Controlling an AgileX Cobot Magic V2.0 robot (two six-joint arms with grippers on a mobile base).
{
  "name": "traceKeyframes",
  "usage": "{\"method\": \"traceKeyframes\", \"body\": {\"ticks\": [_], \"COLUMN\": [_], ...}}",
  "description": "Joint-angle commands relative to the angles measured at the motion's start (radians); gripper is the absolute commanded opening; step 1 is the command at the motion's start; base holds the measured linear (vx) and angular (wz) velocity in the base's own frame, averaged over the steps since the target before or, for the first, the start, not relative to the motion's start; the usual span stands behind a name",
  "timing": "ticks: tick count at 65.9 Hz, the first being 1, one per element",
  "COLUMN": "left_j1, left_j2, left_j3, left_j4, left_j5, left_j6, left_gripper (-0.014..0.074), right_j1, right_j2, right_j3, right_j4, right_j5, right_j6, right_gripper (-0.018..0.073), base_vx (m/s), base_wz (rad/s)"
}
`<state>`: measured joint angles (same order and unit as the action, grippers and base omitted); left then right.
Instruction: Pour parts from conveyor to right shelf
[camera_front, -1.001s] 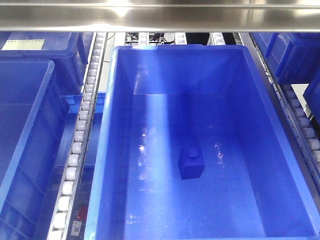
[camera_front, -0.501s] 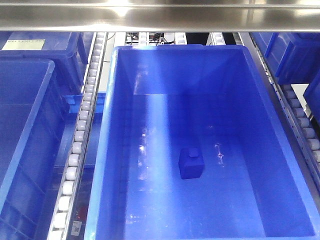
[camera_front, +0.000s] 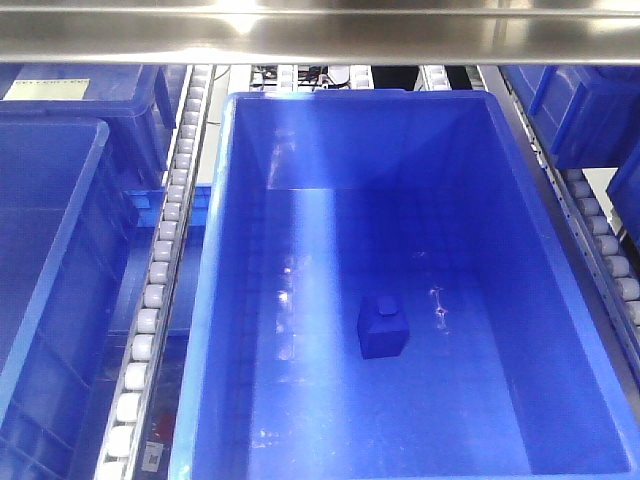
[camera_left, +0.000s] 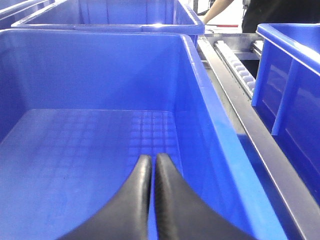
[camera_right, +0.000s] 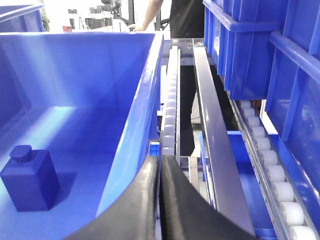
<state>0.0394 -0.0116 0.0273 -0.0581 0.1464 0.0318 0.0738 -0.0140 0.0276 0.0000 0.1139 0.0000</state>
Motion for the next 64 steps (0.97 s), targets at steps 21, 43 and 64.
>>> {"method": "traceKeyframes", "body": {"ticks": [21,43,64], "left_j1": [-0.006,-0.006,-0.006], "left_j2": [-0.002,-0.002,-0.002], "left_j3": [-0.020,-0.020,-0.020], "left_j4": [-0.009,-0.009,-0.009], "left_j5": [-0.076,-0.076,-0.076], "left_j6": [-0.008,-0.008,-0.008], "left_gripper": [-0.0006,-0.0006,-0.0006], "right_j1": [-0.008,-0.008,-0.008], "right_j2": [-0.009,-0.009,-0.009], "right_j3": [0.008,0.008,0.008], "right_j4": [0.000,0.000,0.000], "right_j5": [-0.082,-0.082,-0.082], "right_j6": [-0.006,-0.006,-0.006], "right_gripper": [-0.0005,-0.0005,-0.0005], "base_vx": [0.00,0.00,0.00], "base_wz": [0.00,0.00,0.00]}}
